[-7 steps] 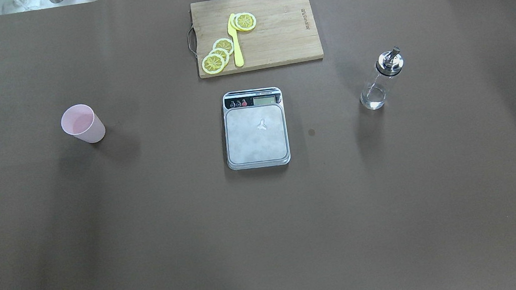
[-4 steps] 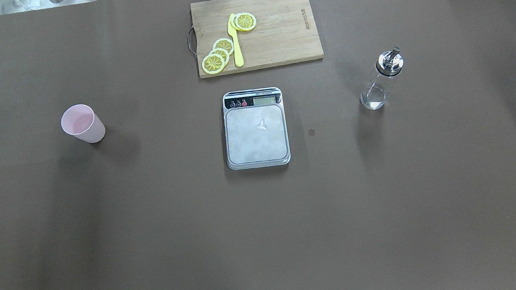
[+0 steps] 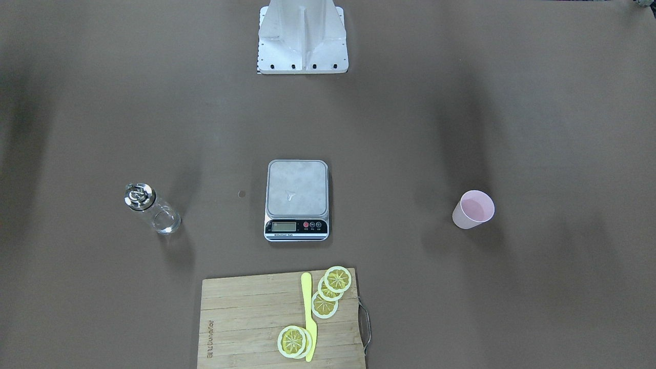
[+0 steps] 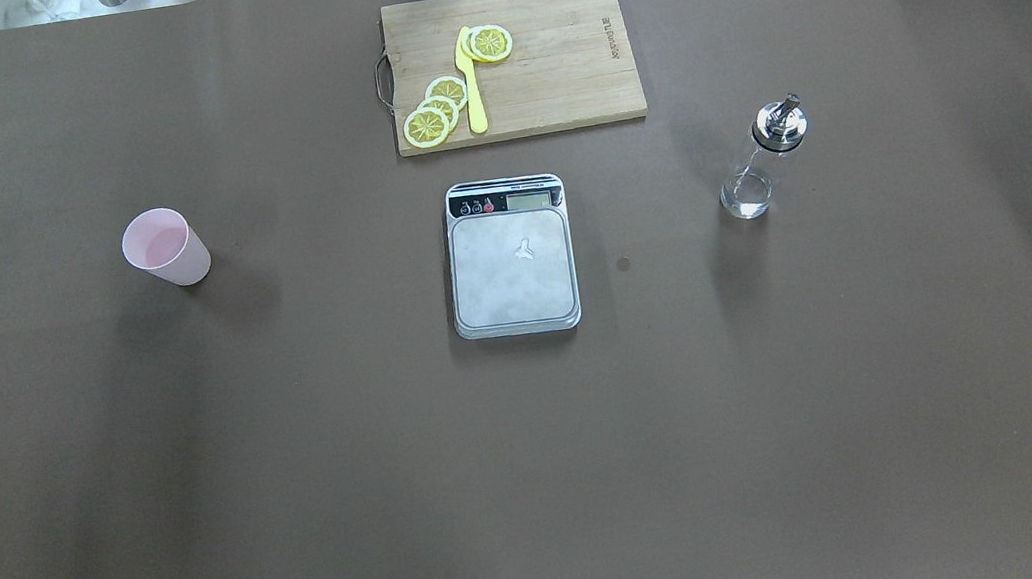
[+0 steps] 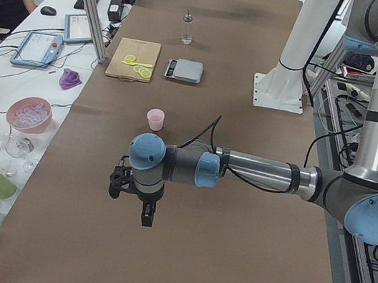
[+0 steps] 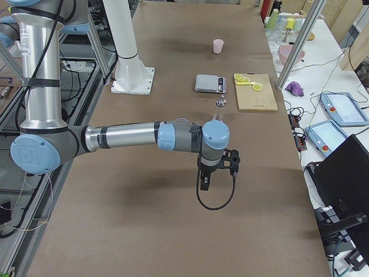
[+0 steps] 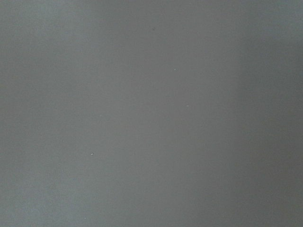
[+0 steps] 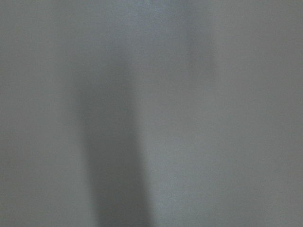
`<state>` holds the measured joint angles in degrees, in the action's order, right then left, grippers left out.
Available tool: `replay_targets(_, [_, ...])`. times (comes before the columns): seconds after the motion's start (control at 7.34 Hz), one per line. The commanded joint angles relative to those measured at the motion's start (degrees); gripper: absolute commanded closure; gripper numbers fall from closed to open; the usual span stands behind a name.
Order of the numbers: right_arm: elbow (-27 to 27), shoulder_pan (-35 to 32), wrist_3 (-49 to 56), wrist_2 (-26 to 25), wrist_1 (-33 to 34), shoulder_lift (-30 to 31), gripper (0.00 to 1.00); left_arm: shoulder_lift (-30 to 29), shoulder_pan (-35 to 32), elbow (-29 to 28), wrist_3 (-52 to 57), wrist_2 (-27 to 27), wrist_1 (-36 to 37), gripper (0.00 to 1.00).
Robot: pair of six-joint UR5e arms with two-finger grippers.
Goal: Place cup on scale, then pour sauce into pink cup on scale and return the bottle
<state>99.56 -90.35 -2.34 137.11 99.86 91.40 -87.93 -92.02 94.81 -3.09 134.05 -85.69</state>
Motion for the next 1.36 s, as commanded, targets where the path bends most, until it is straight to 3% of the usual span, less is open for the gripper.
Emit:
replay_targets(0.0, [0.02, 0.00, -0.21, 0.09, 0.07, -0.08, 0.00, 0.04, 0.00, -0.06, -0.08, -0.10, 0.00, 0.02])
replay_targets(0.95, [0.55, 0.00, -0.47, 0.35, 0.07, -0.43, 0.00, 0.04, 0.18, -1.29, -0.34, -0.01, -0.18, 0.02])
replay_targets(1.23, [0.55, 0.00, -0.47, 0.53, 0.07, -0.79, 0.00, -2.58, 0.44, 1.32, -0.34, -0.19, 0.09, 0.02])
